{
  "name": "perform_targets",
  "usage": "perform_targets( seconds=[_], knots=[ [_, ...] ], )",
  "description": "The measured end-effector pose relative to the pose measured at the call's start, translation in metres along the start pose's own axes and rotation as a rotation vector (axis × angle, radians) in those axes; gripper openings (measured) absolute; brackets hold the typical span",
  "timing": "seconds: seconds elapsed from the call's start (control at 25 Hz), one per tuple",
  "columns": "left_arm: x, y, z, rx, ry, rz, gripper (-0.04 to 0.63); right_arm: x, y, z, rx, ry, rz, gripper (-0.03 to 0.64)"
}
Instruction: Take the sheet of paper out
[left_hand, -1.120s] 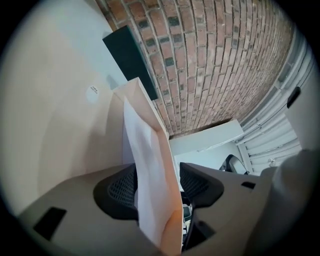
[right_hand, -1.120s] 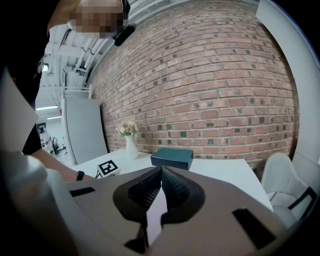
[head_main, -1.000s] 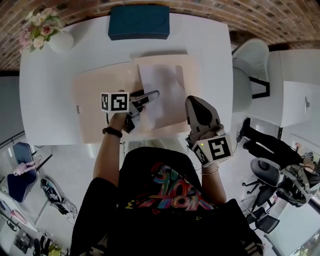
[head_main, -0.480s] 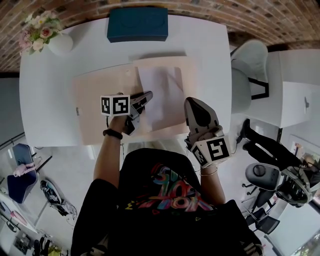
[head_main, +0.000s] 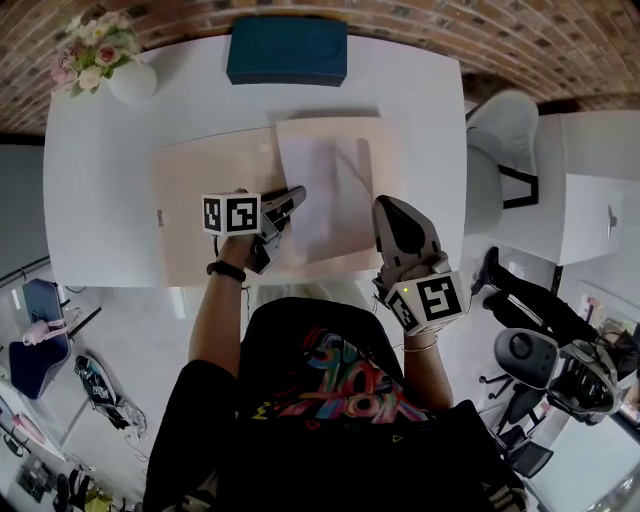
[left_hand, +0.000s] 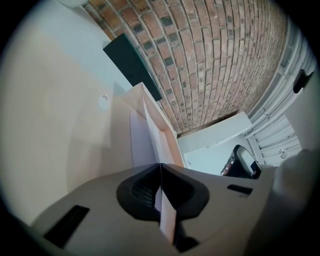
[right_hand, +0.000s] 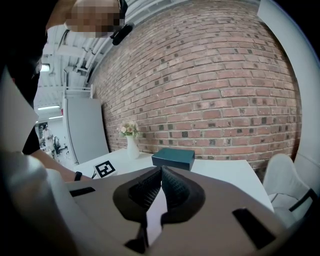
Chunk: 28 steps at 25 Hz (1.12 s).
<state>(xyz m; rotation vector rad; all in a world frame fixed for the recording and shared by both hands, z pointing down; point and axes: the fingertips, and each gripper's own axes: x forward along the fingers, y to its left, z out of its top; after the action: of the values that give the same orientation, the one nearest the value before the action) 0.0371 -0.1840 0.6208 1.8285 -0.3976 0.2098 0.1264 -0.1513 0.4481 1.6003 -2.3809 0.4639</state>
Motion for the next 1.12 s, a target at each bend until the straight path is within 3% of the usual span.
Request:
perform_targets(
  seconds=[0.52,1.12],
  knots=[
    [-0.064,0.016,0.002,-0.046,-0.112,0.048,0.023,0.012,0.032,0.004,-0.030,0.009,0.068,0.018],
    [-0.150,0.022,0.006,-0.067,-0.311,0.114,0.023,0.028,0.065,0.022,-0.071,-0.003,0.151,0.018]
  ],
)
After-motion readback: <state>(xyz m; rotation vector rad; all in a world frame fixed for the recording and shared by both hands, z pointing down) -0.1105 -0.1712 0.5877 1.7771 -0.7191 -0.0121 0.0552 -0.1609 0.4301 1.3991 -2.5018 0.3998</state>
